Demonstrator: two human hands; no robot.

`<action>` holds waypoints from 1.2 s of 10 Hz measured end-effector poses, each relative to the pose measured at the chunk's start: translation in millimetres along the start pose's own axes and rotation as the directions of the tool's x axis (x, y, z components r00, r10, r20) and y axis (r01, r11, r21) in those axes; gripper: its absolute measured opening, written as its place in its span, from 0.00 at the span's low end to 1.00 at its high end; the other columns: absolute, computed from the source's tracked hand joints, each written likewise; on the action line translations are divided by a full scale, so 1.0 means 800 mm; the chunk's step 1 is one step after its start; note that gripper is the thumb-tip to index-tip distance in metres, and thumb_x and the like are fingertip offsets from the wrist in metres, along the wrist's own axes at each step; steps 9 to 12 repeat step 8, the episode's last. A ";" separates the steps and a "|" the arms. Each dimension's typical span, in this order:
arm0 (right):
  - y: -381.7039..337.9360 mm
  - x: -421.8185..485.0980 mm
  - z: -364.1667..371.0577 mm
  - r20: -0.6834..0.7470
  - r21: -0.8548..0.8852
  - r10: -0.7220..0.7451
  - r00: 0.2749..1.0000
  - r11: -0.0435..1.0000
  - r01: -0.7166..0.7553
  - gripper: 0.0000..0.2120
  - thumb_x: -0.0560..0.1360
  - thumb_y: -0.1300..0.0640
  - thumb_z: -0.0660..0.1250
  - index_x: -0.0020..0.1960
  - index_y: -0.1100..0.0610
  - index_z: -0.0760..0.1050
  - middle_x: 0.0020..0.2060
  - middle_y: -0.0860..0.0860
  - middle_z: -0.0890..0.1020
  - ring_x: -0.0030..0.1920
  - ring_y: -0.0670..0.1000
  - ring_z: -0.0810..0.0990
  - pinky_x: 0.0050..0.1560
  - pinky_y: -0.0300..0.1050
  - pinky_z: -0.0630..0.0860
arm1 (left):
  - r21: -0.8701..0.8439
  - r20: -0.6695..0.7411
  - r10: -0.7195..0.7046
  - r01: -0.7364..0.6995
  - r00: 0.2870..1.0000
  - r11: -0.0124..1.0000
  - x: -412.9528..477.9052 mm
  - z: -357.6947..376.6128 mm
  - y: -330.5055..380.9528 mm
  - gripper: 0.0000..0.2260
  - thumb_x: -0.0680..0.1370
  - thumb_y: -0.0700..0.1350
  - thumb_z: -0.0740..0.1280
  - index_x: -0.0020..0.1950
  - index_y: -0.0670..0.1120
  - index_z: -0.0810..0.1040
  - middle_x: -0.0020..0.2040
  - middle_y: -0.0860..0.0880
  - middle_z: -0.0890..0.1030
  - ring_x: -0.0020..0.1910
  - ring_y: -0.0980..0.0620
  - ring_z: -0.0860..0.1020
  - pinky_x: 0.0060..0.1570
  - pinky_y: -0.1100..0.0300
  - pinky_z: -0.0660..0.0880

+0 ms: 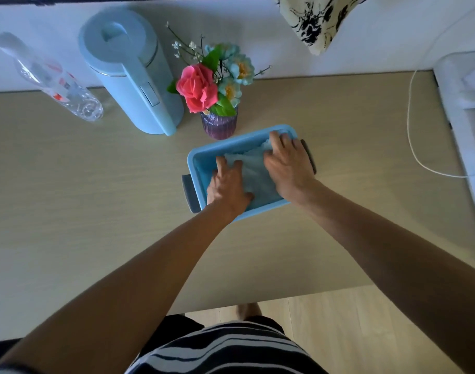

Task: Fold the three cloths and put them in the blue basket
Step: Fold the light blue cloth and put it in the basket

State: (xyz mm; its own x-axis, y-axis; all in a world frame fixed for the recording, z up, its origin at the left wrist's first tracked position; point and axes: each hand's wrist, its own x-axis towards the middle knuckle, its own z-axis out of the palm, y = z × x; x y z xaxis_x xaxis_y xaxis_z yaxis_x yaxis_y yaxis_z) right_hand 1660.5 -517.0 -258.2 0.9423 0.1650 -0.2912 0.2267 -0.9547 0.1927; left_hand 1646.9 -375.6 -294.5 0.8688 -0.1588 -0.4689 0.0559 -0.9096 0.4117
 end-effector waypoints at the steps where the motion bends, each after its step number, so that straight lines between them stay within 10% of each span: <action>1: 0.002 0.008 -0.007 -0.016 -0.133 -0.139 0.990 0.982 0.136 0.16 0.67 0.63 0.73 0.55 0.57 0.80 0.66 0.56 0.67 0.67 0.59 0.67 0.64 0.52 0.64 | 0.272 -0.182 0.157 -0.104 0.971 0.957 -0.001 -0.003 0.003 0.32 0.67 0.58 0.77 0.67 0.50 0.72 0.68 0.43 0.64 0.63 0.41 0.69 0.58 0.47 0.73; 5: 0.013 0.036 0.037 0.234 -0.257 -0.186 0.954 0.935 0.245 0.20 0.78 0.58 0.63 0.70 0.57 0.72 0.68 0.55 0.70 0.68 0.56 0.71 0.68 0.50 0.65 | 0.412 0.123 0.262 -0.290 0.957 0.864 0.044 0.017 0.007 0.37 0.70 0.63 0.73 0.72 0.46 0.68 0.71 0.43 0.66 0.72 0.42 0.65 0.69 0.46 0.65; 8: 0.010 0.022 0.013 0.242 0.063 -0.096 0.966 0.995 0.083 0.28 0.73 0.52 0.71 0.71 0.53 0.69 0.67 0.53 0.74 0.65 0.57 0.75 0.65 0.52 0.71 | 0.081 -0.006 0.278 -0.277 0.961 0.958 0.007 -0.029 -0.009 0.35 0.72 0.55 0.74 0.74 0.45 0.68 0.69 0.43 0.70 0.70 0.41 0.69 0.66 0.45 0.71; 12: 0.010 0.022 0.013 0.242 0.063 -0.096 0.966 0.995 0.083 0.28 0.73 0.52 0.71 0.71 0.53 0.69 0.67 0.53 0.74 0.65 0.57 0.75 0.65 0.52 0.71 | 0.081 -0.006 0.278 -0.277 0.961 0.958 0.007 -0.029 -0.009 0.35 0.72 0.55 0.74 0.74 0.45 0.68 0.69 0.43 0.70 0.70 0.41 0.69 0.66 0.45 0.71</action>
